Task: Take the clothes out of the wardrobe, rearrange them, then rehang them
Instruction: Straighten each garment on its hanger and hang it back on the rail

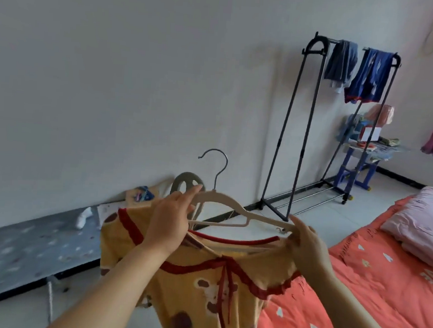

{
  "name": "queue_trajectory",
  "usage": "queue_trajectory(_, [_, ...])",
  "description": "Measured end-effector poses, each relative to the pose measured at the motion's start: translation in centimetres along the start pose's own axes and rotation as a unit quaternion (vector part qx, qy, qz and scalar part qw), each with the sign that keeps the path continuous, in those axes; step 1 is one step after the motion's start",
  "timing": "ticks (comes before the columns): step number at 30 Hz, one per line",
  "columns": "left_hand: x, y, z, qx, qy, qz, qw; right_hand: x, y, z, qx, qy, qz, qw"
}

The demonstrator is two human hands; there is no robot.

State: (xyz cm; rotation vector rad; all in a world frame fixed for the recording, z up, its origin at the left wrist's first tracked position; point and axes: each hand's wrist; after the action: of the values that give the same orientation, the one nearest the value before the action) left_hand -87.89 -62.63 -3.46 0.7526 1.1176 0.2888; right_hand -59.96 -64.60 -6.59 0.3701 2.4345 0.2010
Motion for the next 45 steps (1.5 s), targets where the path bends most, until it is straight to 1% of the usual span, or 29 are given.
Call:
queue_trajectory(2, [-3.4, -1.1, -2.3, -0.015, 0.03, 0.016, 0.999, 1.6, 0.1, -2.7, -0.035, 0.011, -0.013, 0.999])
queue_trajectory(5, [-8.8, -2.6, -5.9, -0.06, 0.086, 0.029, 0.994, 3.8, 0.2, -7.8, -0.085, 0.007, -0.077, 0.993])
queue_trajectory(7, [-12.2, -3.7, -8.3, -0.096, 0.124, 0.036, 0.987, 5.2, -0.1, -11.7, -0.131, -0.013, -0.122, 0.984])
queue_trajectory(10, [-17.2, -5.5, -11.4, -0.139, 0.158, 0.061, 0.976, 7.4, -0.8, -17.5, -0.191, -0.03, -0.163, 0.967])
queue_trajectory(12, [-20.3, -6.3, -12.9, -0.159, 0.181, 0.071, 0.968, 9.0, -1.1, -20.8, -0.215, -0.006, -0.182, 0.959])
queue_trajectory(14, [-23.2, -7.1, -14.2, -0.177, 0.207, 0.071, 0.959, 11.3, -1.7, -24.8, -0.254, 0.02, -0.212, 0.943])
queue_trajectory(16, [-25.5, -7.7, -15.2, -0.185, 0.235, 0.076, 0.951, 13.9, -2.9, -29.2, -0.311, 0.034, -0.239, 0.919])
queue_trajectory(18, [-27.3, -8.3, -16.1, -0.203, 0.259, 0.087, 0.94, 16.7, -4.3, -33.4, -0.37, 0.047, -0.25, 0.893])
queue_trajectory(21, [-30.0, -9.0, -17.7, -0.246, 0.282, 0.099, 0.922, 20.3, -6.3, -38.7, -0.433, 0.092, -0.261, 0.858])
queue_trajectory(25, [-34.1, -9.7, -20.0, -0.315, 0.324, 0.114, 0.885, 24.8, -8.6, -43.9, -0.524, 0.119, -0.266, 0.8])
queue_trajectory(26, [-35.2, -10.0, -20.4, -0.326, 0.329, 0.121, 0.878, 25.9, -9.1, -44.8, -0.547, 0.131, -0.265, 0.783])
queue_trajectory(29, [-38.1, -11.0, -21.5, -0.355, 0.339, 0.147, 0.859, 29.0, -10.5, -47.4, -0.623, 0.167, -0.225, 0.73])
queue_trajectory(32, [-40.8, -12.7, -22.8, -0.366, 0.396, 0.162, 0.826, 32.0, -11.7, -50.6, -0.683, 0.205, -0.186, 0.676])
queue_trajectory(34, [-42.7, -14.6, -23.6, -0.38, 0.453, 0.153, 0.792, 34.0, -12.6, -53.1, -0.712, 0.229, -0.163, 0.643])
queue_trajectory(36, [-44.6, -16.9, -24.5, -0.394, 0.504, 0.137, 0.756, 36.0, -14.0, -55.4, -0.727, 0.231, -0.172, 0.623])
queue_trajectory(38, [-46.6, -19.2, -25.1, -0.39, 0.531, 0.127, 0.742, 37.8, -15.9, -57.6, -0.738, 0.238, -0.186, 0.604])
queue_trajectory(41, [-50.5, -22.7, -26.9, -0.378, 0.59, 0.148, 0.698, 40.3, -19.6, -61.3, -0.753, 0.258, -0.193, 0.574])
queue_trajectory(45, [-56.3, -26.5, -29.8, -0.396, 0.62, 0.154, 0.659, 43.3, -25.4, -67.4, -0.771, 0.296, -0.161, 0.541])
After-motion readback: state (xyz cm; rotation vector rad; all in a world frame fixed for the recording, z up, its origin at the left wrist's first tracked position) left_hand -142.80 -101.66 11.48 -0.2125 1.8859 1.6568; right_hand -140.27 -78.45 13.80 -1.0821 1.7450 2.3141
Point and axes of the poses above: each hand's wrist, its own y-axis towards the middle knuckle, its own x-axis out of the palm, z = x × y, and after that the axes turned 12 degrees about y, right-handed
